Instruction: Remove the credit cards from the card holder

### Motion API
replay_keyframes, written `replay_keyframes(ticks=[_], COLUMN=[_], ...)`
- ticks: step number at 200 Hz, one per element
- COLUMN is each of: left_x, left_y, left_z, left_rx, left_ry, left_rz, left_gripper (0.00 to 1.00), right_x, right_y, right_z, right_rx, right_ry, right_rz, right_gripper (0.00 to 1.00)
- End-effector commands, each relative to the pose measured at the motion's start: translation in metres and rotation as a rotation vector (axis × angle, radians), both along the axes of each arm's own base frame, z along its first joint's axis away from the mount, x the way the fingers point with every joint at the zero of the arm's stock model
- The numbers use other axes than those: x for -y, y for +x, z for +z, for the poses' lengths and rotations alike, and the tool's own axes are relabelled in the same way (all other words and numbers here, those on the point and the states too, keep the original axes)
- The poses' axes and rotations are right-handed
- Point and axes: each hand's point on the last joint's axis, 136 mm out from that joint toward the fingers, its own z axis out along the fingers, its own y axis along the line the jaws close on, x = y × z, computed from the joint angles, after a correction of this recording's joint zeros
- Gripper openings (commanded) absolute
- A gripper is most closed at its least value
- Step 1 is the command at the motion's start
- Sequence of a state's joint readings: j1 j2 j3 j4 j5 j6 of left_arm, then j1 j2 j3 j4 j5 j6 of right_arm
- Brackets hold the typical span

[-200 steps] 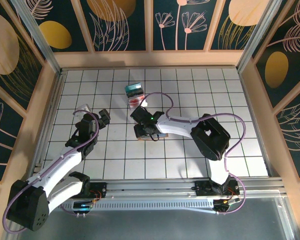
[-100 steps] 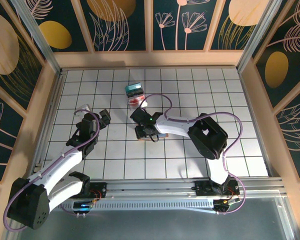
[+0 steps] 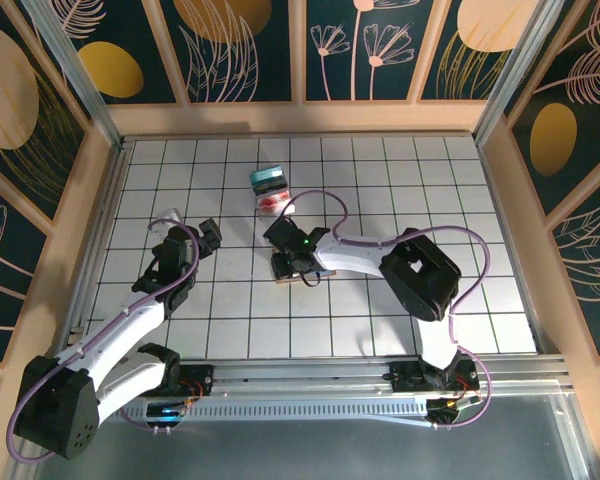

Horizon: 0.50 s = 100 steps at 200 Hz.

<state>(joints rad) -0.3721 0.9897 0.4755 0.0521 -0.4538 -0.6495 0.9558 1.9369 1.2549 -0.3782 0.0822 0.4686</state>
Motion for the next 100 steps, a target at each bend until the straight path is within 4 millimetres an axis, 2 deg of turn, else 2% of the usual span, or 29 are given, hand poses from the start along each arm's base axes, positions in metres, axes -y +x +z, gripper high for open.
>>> replay_keyframes(ticks=[1, 22, 48, 100], left_x=[-0.001, 0.000, 0.000, 0.000], left_y=[0.003, 0.002, 0.002, 0.003], left_z=[0.016, 0.020, 0.023, 0.026], left_rx=[0.043, 0.051, 0.061, 0.068], left_ry=[-0.019, -0.024, -0.024, -0.023], left_rz=[0.008, 0.005, -0.001, -0.001], left_gripper=[0.99, 0.99, 0.99, 0.99], right_x=[-0.002, -0.008, -0.005, 0.008], right_y=[-0.015, -0.021, -0.020, -0.013], right_z=[0.003, 0.011, 0.018, 0.013], right_rx=[-0.043, -0.061, -0.045, -0.013], right_ry=[0.029, 0.076, 0.079, -0.005], right_rz=[0.038, 0.063, 0.052, 0.023], right_gripper=[0.47, 0.48, 0.51, 0.53])
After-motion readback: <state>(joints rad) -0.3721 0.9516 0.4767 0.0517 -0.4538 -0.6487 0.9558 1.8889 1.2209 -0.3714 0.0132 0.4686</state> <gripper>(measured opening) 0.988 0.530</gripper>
